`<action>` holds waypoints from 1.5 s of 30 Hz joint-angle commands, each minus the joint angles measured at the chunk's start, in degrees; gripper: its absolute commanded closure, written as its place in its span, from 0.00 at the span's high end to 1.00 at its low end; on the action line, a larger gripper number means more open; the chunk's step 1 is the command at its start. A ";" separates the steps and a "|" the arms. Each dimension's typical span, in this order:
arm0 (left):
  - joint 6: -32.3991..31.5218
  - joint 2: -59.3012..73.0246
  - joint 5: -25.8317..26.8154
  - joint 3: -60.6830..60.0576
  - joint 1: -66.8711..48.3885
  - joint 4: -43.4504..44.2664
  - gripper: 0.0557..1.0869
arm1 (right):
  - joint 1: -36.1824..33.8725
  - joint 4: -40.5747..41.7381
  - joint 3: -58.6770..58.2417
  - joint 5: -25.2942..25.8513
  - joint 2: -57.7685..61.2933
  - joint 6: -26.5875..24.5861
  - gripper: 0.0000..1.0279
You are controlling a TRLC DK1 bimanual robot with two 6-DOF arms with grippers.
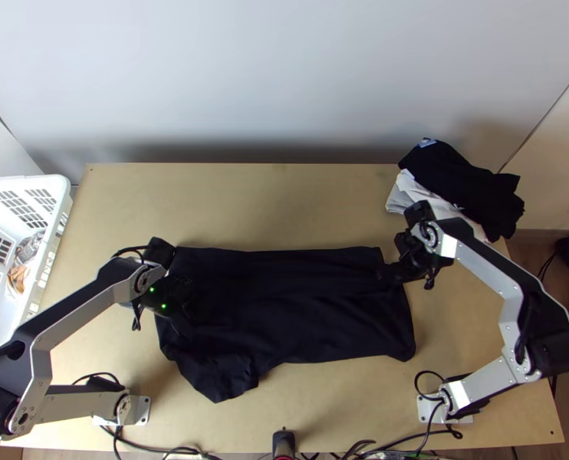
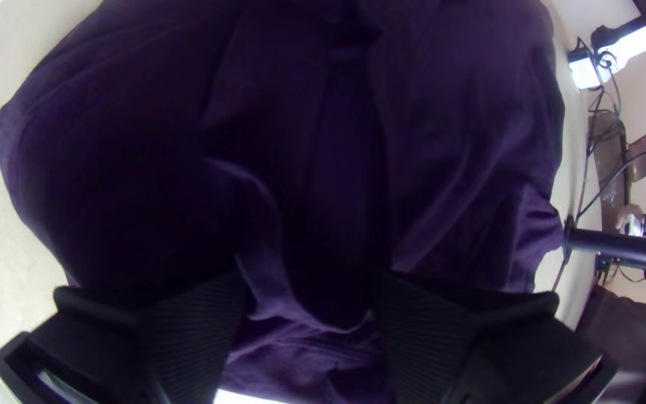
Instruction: Fold the t-shirt
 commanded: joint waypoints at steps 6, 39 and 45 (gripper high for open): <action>7.09 -3.17 -3.07 8.75 5.45 -9.01 0.96 | -0.24 -5.54 5.44 0.16 -7.35 -0.62 0.96; -5.48 21.96 12.22 36.00 -4.66 -18.06 0.95 | 4.25 -6.07 7.20 0.07 -9.81 5.44 0.96; -2.14 20.73 12.13 34.33 -2.99 -14.37 0.95 | 4.60 -6.07 6.67 -0.02 -9.81 5.88 0.96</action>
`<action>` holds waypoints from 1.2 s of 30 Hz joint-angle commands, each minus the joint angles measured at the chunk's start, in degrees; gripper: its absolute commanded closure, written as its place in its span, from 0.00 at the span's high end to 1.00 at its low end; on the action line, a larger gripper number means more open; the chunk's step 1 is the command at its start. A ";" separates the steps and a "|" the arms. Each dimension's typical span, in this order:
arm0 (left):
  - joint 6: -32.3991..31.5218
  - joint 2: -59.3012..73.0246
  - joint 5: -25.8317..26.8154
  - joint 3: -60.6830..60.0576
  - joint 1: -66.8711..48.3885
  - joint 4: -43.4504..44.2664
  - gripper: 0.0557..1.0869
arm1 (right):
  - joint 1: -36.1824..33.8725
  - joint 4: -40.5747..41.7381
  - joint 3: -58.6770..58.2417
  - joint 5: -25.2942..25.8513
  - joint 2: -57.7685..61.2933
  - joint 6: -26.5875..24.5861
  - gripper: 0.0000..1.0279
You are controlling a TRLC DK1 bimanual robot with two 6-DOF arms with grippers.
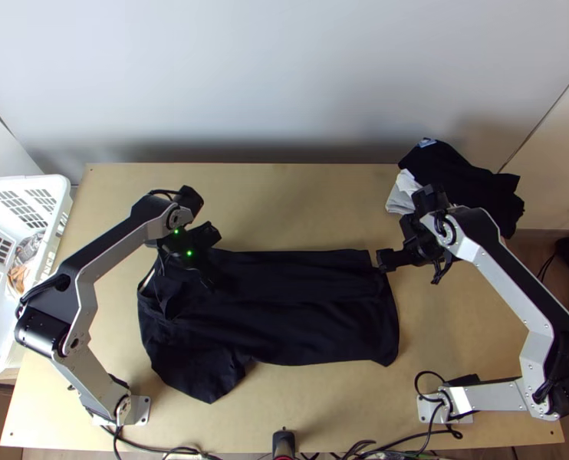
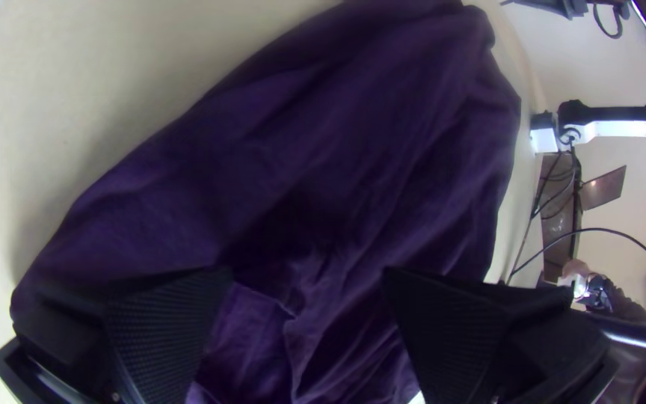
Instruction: Fold the t-shirt
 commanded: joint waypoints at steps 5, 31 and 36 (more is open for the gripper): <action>5.20 1.00 0.16 -1.24 1.39 -2.04 0.95 | 0.29 -0.02 -0.60 0.05 0.03 0.44 0.96; 5.46 -12.45 -0.20 -8.97 1.12 9.38 0.95 | 2.05 -0.02 -0.08 -0.04 1.08 1.23 0.96; 7.57 -7.35 -4.41 -10.20 2.35 16.32 0.95 | 2.31 -0.02 -0.16 0.05 0.90 1.50 0.96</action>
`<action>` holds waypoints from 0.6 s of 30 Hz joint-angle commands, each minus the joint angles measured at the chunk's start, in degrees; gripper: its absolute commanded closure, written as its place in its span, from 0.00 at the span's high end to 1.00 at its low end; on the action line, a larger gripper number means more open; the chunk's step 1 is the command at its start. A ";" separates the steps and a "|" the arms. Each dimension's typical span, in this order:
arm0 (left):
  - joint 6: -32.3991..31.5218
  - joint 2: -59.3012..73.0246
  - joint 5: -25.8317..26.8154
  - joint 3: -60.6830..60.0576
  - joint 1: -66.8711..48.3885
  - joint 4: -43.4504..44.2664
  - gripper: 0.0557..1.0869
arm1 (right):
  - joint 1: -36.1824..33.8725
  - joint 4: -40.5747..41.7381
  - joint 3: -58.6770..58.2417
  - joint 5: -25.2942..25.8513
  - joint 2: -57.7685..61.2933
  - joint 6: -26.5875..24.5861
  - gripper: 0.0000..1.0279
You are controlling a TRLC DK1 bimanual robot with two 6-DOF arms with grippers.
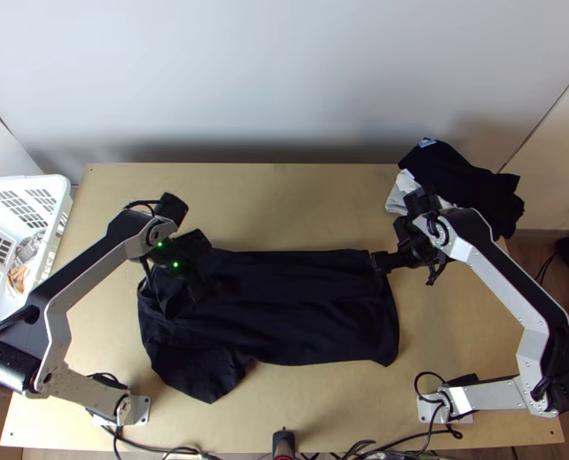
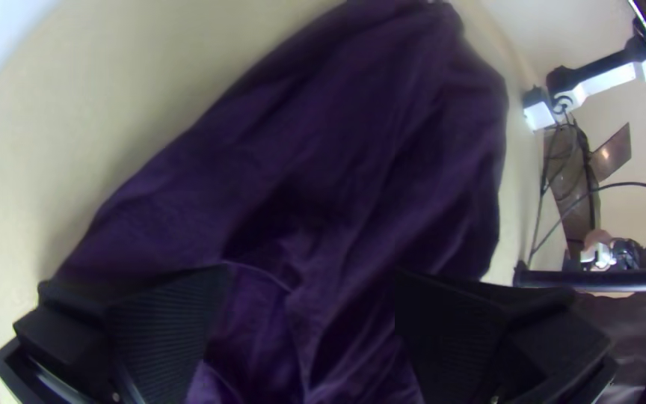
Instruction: Fold the t-shirt
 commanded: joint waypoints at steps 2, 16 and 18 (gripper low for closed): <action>1.08 4.81 -4.85 -0.93 1.55 11.15 0.95 | 0.23 0.01 -0.34 0.07 -0.12 0.40 0.96; 1.17 7.00 -4.15 -2.08 1.72 8.69 0.37 | 0.23 0.01 -0.25 -0.02 0.32 0.58 0.96; 1.26 6.30 -3.80 -2.08 1.72 7.81 0.41 | 0.50 0.01 0.01 -0.02 0.49 0.67 0.96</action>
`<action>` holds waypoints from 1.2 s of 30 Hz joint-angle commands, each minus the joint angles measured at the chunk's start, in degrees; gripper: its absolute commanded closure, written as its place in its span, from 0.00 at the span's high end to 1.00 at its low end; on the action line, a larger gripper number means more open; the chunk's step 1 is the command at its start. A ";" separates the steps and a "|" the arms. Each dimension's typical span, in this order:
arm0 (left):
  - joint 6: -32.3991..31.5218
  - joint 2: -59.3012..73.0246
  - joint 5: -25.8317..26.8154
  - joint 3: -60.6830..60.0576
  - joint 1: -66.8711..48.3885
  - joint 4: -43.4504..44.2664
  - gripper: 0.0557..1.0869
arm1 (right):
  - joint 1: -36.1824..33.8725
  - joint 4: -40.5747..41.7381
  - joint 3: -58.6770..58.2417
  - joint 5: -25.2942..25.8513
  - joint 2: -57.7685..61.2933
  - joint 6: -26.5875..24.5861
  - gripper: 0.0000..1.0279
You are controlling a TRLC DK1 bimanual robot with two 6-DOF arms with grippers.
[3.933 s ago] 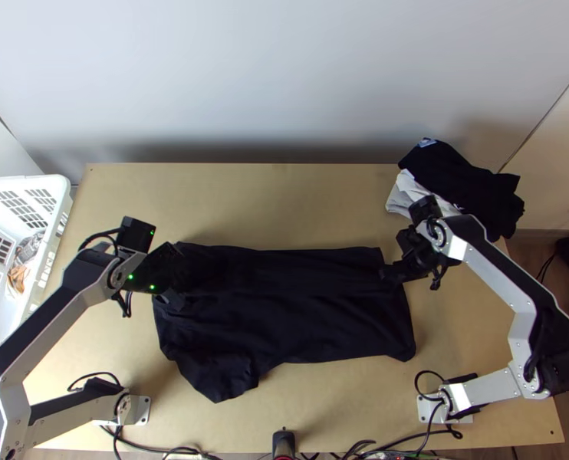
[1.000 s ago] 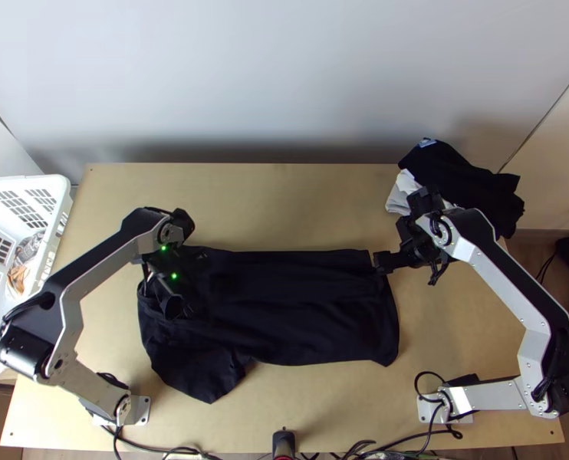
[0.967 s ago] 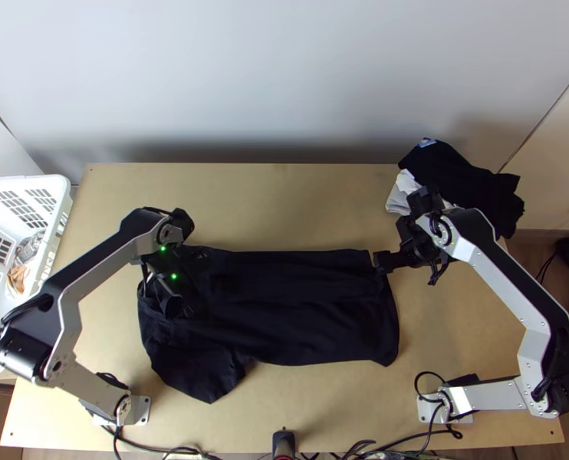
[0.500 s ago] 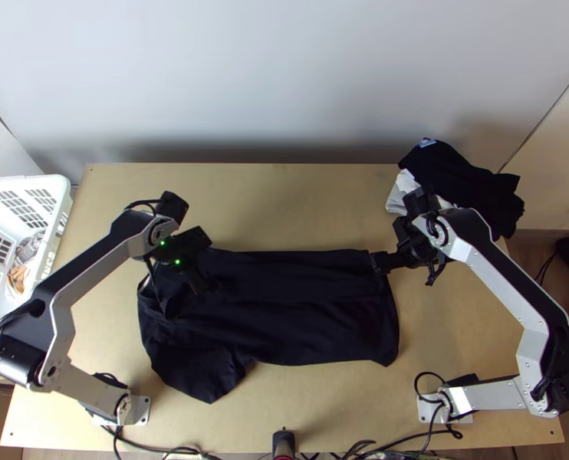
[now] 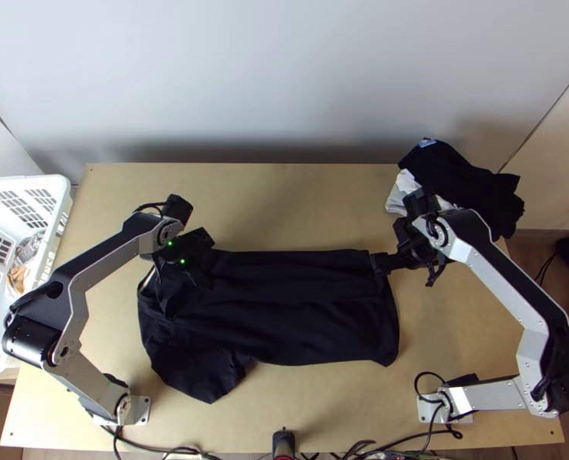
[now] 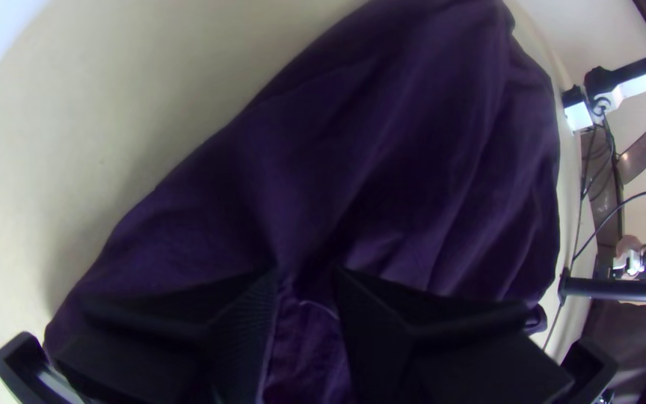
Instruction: Fold the t-shirt
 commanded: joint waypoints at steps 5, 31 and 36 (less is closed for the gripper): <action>-0.10 -1.33 0.62 0.68 0.17 -5.71 0.96 | 0.74 0.03 0.56 -0.04 0.67 0.51 0.96; -0.10 -3.79 5.54 -3.10 0.52 -6.15 0.03 | 1.09 0.03 0.03 -0.04 0.23 1.22 0.96; -0.10 -6.95 5.71 -4.59 -0.53 -7.03 0.03 | 1.27 0.03 -0.06 -0.04 0.23 1.39 0.96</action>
